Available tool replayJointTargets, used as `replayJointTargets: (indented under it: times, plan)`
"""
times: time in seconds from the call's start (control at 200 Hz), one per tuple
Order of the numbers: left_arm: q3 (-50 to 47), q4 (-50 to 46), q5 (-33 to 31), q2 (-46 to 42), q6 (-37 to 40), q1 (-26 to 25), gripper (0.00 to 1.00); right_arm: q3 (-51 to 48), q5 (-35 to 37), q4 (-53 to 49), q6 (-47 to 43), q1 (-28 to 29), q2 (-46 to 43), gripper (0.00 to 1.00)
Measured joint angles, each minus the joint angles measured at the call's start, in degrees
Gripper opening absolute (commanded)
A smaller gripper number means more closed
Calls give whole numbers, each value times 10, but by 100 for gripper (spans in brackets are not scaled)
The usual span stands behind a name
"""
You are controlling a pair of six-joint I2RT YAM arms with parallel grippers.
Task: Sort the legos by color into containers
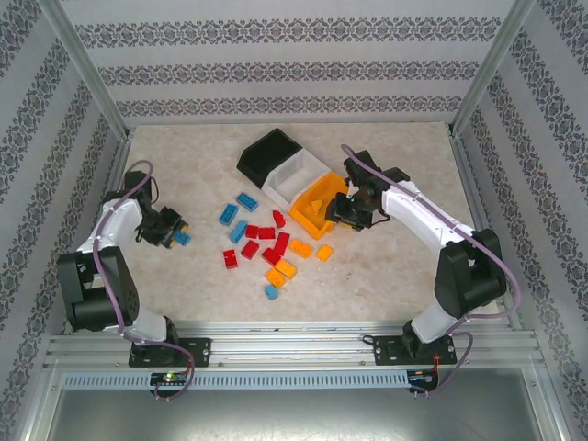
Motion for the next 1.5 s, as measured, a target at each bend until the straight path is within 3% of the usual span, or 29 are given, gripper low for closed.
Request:
replayJointTargets:
  times: [0.125, 0.32, 0.56, 0.849, 1.014, 1.269, 1.499]
  plan:
    - [87, 8, 32, 37, 6, -28, 35, 1, 6, 3, 12, -6, -14, 46]
    - [282, 17, 61, 175, 29, -115, 35, 11, 11, 3, 31, -26, -51, 46]
    - [530, -21, 64, 337, 70, -221, 35, 16, 11, 4, 44, -62, -64, 46]
    - [777, -75, 64, 504, 88, -291, 36, -33, 4, 10, 48, -75, -114, 46]
    - [812, -81, 64, 552, 87, -316, 37, -49, 4, 7, 45, -85, -126, 48]
    - [812, -82, 64, 582, 76, -329, 57, -64, 3, -1, 41, -86, -171, 53]
    - [819, -88, 57, 581, 74, -330, 63, -78, -1, -4, 41, -86, -176, 55]
